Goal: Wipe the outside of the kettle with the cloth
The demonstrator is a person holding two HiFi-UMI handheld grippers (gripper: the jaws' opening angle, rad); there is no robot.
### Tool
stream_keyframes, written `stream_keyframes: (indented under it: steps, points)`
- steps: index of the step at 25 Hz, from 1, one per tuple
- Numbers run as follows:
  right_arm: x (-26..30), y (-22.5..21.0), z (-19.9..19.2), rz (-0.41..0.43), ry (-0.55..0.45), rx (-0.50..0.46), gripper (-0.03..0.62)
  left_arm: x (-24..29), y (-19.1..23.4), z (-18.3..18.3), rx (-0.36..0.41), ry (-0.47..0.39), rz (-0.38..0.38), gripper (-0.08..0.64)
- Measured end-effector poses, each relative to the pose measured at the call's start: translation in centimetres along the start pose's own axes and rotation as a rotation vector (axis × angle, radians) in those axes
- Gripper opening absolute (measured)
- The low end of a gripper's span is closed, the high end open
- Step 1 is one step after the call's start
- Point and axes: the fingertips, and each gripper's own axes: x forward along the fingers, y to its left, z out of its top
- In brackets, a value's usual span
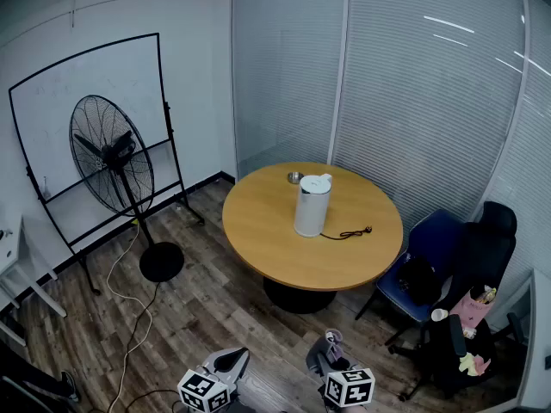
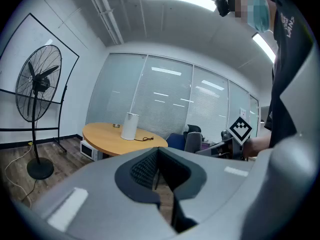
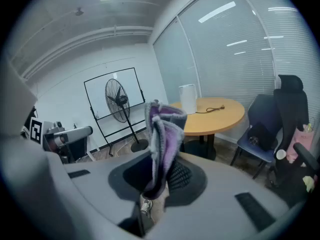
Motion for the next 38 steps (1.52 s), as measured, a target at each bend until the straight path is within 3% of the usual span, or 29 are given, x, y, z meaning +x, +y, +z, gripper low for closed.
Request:
stream_keyframes:
  steps: [7, 13, 24, 28, 38]
  points:
    - [-0.2, -0.3, 0.8, 0.031, -0.029, 0.006, 0.064, 1.0, -0.1, -0.1, 0.014, -0.031, 0.005, 0.011]
    - [2.0, -0.6, 2.8, 0.009, -0.056, 0.021, 0.064, 2.9, 2.6, 0.7, 0.015, -0.040, 0.026, 0.013]
    - [9.7, 0.1, 8.3, -0.085, -0.078, 0.076, 0.064, 7.8, 11.4, 3.9, -0.006, -0.036, -0.080, 0.018]
    - [12.8, 1.0, 10.5, -0.134, -0.088, 0.106, 0.064, 9.2, 15.5, 5.5, -0.012, -0.024, -0.121, 0.129]
    - [19.0, 3.1, 13.8, -0.243, -0.139, 0.212, 0.064, 11.6, 24.5, 8.2, 0.044, 0.036, -0.247, 0.129]
